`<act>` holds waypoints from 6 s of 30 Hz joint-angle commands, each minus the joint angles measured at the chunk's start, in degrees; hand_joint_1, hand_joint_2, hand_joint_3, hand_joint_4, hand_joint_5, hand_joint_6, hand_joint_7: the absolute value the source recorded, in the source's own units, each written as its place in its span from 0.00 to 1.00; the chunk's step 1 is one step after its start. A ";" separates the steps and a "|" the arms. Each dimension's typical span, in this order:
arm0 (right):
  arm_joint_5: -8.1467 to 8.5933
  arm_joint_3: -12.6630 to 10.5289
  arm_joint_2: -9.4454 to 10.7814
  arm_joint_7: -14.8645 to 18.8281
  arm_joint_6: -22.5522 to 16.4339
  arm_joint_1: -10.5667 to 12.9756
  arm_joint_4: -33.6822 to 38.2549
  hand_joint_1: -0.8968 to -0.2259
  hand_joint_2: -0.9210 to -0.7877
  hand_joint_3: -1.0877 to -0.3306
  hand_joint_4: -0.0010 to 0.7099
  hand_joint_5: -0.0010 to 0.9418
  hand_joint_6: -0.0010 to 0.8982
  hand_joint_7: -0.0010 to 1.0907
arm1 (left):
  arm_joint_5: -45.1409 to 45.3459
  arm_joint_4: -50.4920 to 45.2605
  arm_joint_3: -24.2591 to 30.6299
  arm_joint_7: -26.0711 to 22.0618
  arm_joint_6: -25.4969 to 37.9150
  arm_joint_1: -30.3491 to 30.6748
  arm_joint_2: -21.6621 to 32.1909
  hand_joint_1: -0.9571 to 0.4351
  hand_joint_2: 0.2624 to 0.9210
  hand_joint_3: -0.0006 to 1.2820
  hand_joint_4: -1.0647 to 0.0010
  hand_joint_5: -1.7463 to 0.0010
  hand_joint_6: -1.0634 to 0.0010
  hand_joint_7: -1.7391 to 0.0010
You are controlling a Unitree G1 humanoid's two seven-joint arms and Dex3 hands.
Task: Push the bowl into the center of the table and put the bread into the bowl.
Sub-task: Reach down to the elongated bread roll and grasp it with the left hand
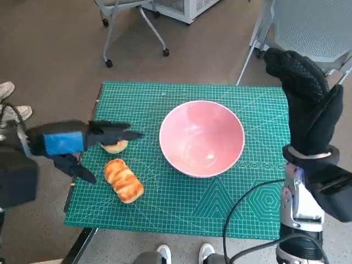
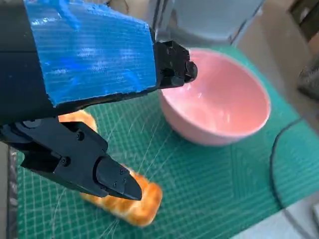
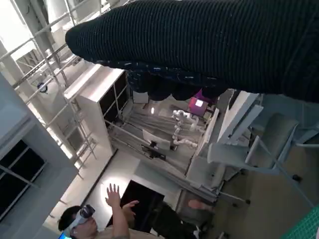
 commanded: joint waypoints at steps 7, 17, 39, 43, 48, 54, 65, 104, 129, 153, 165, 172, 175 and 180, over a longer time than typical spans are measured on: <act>0.17 -0.10 -0.28 0.20 0.50 1.46 0.30 0.27 0.00 0.54 0.28 0.00 0.07 0.50 | 5.84 0.86 -4.22 1.40 -2.28 0.78 -0.58 0.65 0.77 0.03 0.91 0.99 0.79 0.96; 0.24 -0.18 -0.40 0.20 0.76 1.76 0.00 0.28 0.00 0.53 0.27 0.00 0.06 0.50 | 11.44 2.51 -7.56 4.29 -3.90 1.65 -1.68 0.67 0.76 0.03 0.90 1.00 0.78 0.98; 0.22 -0.29 -0.73 0.07 1.11 2.07 -0.22 0.29 0.00 0.53 0.27 0.00 0.06 0.51 | 18.63 10.03 -13.42 8.97 -8.44 1.02 -5.60 0.70 0.73 0.05 0.78 0.99 0.68 0.98; 0.40 -0.32 -0.78 0.20 1.16 2.02 -0.09 0.29 0.00 0.53 0.27 0.00 0.06 0.51 | 19.23 11.39 -14.11 9.32 -8.94 0.87 -6.10 0.71 0.72 0.08 0.71 0.99 0.63 0.98; 0.33 -0.25 -0.72 0.11 1.27 1.96 -0.10 0.29 0.00 0.53 0.27 0.00 0.06 0.51 | 20.44 12.77 -14.92 9.94 -9.55 0.61 -6.44 0.71 0.50 0.36 0.57 0.99 0.52 0.99; 0.31 -0.21 -0.68 0.13 1.30 2.00 -0.18 0.29 0.00 0.53 0.27 0.00 0.06 0.51 | 22.79 14.41 -15.98 11.25 -10.58 0.29 -6.70 0.70 0.45 0.44 0.45 0.97 0.40 0.96; 0.37 -0.11 -0.64 0.22 1.38 1.98 -0.38 0.29 0.00 0.53 0.27 0.00 0.06 0.51 | 26.49 16.47 -17.23 13.96 -11.11 0.34 -6.81 0.70 0.47 0.45 0.20 0.90 0.23 0.91; 0.65 0.38 -0.05 0.42 0.82 2.36 -0.12 0.33 0.00 0.51 0.27 0.00 0.05 0.52 | 27.09 27.58 -17.04 21.09 -21.05 -2.26 -7.28 0.69 0.97 0.05 0.29 0.39 0.40 0.32; 0.32 0.37 0.36 -0.07 1.04 2.51 -0.16 0.32 0.00 0.51 0.27 0.00 0.05 0.52 | 24.97 27.17 -15.86 20.37 -21.55 -2.40 -6.51 0.69 0.99 0.04 0.30 0.38 0.42 0.31; 0.61 0.46 0.60 -0.19 2.02 2.81 -1.13 0.32 0.00 0.51 0.26 0.00 0.04 0.52 | 16.44 13.16 -8.29 17.03 -15.38 0.44 -3.41 0.69 1.00 0.04 0.31 0.34 0.41 0.35; 0.52 0.37 0.57 -0.23 2.42 3.04 -1.35 0.32 0.00 0.51 0.26 0.00 0.04 0.52 | 17.16 11.18 -8.25 15.21 -10.39 3.08 -3.00 0.69 1.00 0.16 0.47 0.25 0.58 0.23; 0.58 0.35 0.49 -0.17 2.76 3.10 -1.62 0.32 0.00 0.51 0.25 0.00 0.04 0.52 | 16.84 9.42 -9.19 10.62 -5.78 3.26 -2.66 0.75 0.87 0.05 0.52 0.83 0.60 0.75; 0.69 0.36 0.48 -0.11 2.97 3.14 -1.87 0.32 0.00 0.51 0.25 0.00 0.04 0.52 | 17.00 9.61 -9.55 9.68 -5.19 3.12 -2.82 0.74 0.85 0.02 0.55 0.94 0.62 0.85; 0.67 0.36 0.49 -0.10 3.23 3.13 -1.95 0.31 0.00 0.51 0.26 0.00 0.04 0.52 | 16.36 8.97 -9.43 8.96 -4.85 3.22 -2.97 0.73 0.84 0.01 0.56 0.98 0.62 0.91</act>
